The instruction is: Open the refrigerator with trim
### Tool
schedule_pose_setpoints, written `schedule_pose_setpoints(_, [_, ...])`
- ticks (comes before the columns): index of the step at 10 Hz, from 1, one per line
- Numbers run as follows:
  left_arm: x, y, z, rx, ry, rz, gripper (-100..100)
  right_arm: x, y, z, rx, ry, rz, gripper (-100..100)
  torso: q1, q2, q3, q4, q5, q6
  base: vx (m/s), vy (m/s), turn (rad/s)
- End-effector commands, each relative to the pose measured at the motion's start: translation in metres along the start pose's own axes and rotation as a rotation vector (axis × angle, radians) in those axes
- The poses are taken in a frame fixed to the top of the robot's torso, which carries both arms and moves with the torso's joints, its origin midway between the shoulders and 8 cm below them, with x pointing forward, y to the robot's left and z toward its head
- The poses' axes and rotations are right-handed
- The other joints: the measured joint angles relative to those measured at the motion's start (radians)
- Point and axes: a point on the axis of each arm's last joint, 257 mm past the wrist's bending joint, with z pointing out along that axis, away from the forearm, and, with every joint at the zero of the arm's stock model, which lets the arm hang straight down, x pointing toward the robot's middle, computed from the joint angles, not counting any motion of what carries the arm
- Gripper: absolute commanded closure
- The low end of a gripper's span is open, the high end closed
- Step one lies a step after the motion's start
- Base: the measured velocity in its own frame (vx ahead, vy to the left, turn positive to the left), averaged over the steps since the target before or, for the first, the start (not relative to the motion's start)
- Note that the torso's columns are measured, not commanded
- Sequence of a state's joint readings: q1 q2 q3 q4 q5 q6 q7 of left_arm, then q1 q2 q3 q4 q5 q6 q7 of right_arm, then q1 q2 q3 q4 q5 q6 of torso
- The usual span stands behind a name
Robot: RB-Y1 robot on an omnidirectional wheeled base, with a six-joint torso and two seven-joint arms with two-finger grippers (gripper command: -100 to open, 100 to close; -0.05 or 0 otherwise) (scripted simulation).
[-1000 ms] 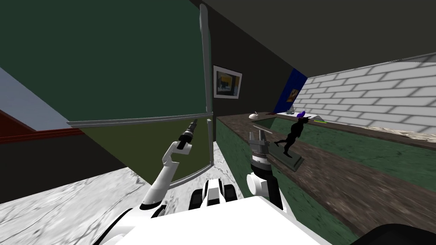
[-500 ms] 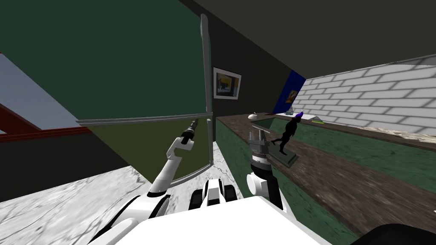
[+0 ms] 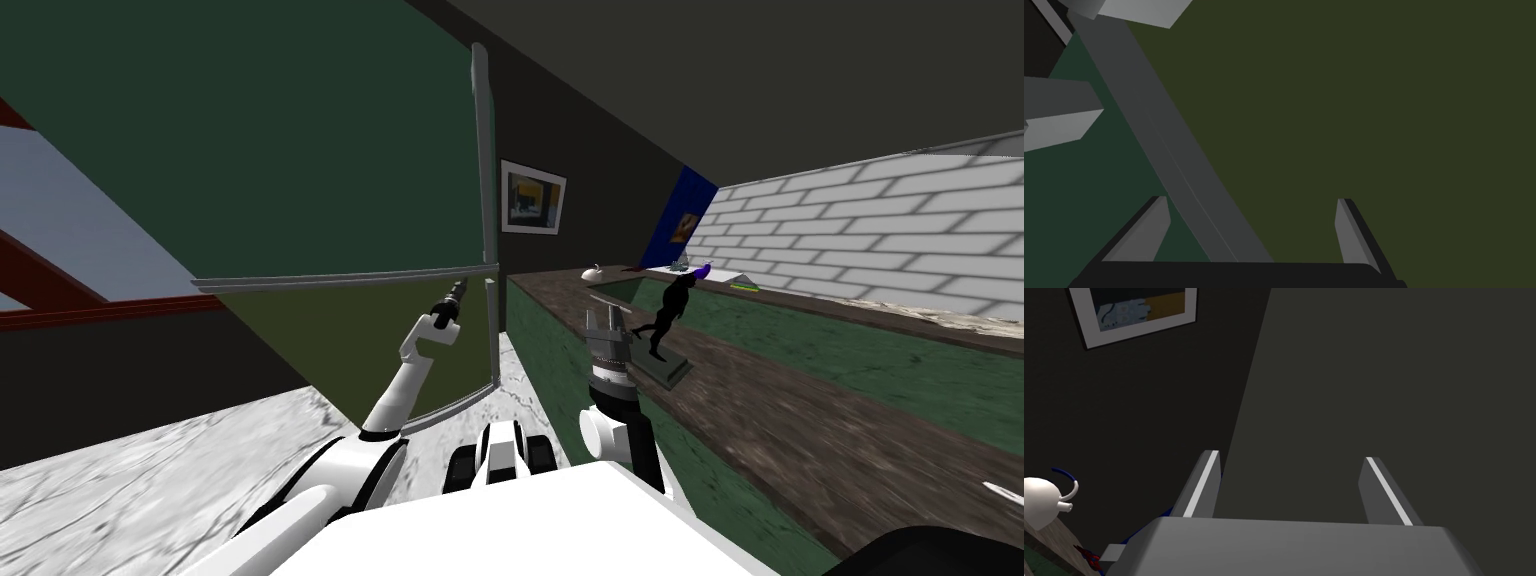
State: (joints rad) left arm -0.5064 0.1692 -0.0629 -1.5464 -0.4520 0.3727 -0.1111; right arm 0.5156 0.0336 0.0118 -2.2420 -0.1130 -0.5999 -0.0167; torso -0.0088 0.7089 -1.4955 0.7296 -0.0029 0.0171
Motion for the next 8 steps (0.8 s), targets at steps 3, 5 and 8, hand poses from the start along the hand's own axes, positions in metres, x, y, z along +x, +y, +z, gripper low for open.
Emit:
schedule_pose_setpoints(3, [0.014,-0.007,0.022,-0.087,0.016,0.067,-100,0.000,0.000,0.000,0.000,0.000,0.000,0,-0.002,0.004,0.002,-0.001,0.000,-0.001,-0.038,-0.040,-0.027])
schedule_pose_setpoints(5, [0.022,-0.012,0.027,-0.118,0.025,0.082,-100,0.000,0.000,0.000,0.000,0.000,0.000,0,0.002,0.010,0.007,0.001,0.001,-0.007,-0.020,-0.042,-0.036])
schedule_pose_setpoints(8, [0.049,-0.033,0.029,-0.144,0.058,0.070,-100,0.000,0.000,0.000,0.000,0.000,0.000,0,0.005,0.024,0.016,0.005,0.002,-0.009,-0.026,-0.027,0.010])
